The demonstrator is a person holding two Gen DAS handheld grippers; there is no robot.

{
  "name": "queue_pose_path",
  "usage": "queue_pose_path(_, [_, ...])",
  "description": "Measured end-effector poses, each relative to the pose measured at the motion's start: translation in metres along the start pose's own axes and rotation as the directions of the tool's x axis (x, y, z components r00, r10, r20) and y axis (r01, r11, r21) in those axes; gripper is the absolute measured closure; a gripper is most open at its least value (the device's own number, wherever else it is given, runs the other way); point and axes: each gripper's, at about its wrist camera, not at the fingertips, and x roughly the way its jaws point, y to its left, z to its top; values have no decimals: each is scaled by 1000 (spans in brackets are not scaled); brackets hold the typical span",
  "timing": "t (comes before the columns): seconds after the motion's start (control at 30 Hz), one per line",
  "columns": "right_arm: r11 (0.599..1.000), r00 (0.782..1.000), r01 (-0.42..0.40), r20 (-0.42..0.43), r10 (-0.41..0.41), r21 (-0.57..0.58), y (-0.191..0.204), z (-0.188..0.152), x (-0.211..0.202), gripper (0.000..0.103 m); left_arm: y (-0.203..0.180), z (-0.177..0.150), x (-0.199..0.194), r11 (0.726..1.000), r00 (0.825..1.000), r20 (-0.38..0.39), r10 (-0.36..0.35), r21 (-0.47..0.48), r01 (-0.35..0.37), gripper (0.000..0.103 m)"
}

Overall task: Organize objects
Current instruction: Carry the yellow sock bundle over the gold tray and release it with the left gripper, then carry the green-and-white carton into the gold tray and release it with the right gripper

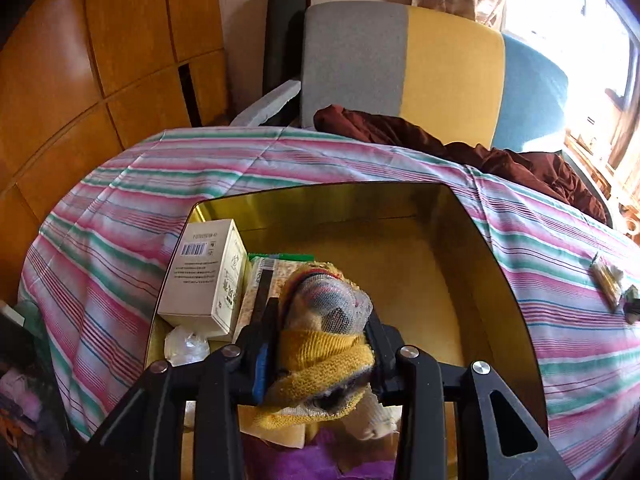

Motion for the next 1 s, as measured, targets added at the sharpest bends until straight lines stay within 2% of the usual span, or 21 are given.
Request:
queue_pose_path(0.1, [1000,1000,0,0,0,-1,1,1,1,73,17,3,14,999,1000,-25,-6,-52,4,65])
queue_pose_path(0.27, [1000,1000,6,1,-6,-10,1,2,1,73,26,9,25,999,1000,-21,-1,-49,0,65])
queue_pose_path(0.47, [1000,1000,18,3,-17,-24,4,1,2,73,26,20,42,998,998,-45,-40,-43,38,56])
queue_pose_path(0.53, [1000,1000,18,1,-18,-25,4,2,2,73,25,22,43,994,994,-53,-98,-56,95,47])
queue_pose_path(0.57, [1000,1000,18,2,-18,-24,4,2,2,73,24,22,41,992,992,-50,-112,-62,108,43])
queue_pose_path(0.6, [1000,1000,17,1,-17,-23,4,2,2,73,22,21,38,991,992,-42,-118,-66,115,35])
queue_pose_path(0.63, [1000,1000,18,1,-18,-23,5,2,2,73,21,20,34,990,992,-29,-125,-65,123,32])
queue_pose_path(0.87, [1000,1000,18,2,-18,-21,4,2,2,73,23,1,7,997,999,35,-33,-64,35,33])
queue_pose_path(1.0, [1000,1000,-4,-4,4,16,0,3,2,73,27,-12,-12,997,998,67,-10,-76,16,33])
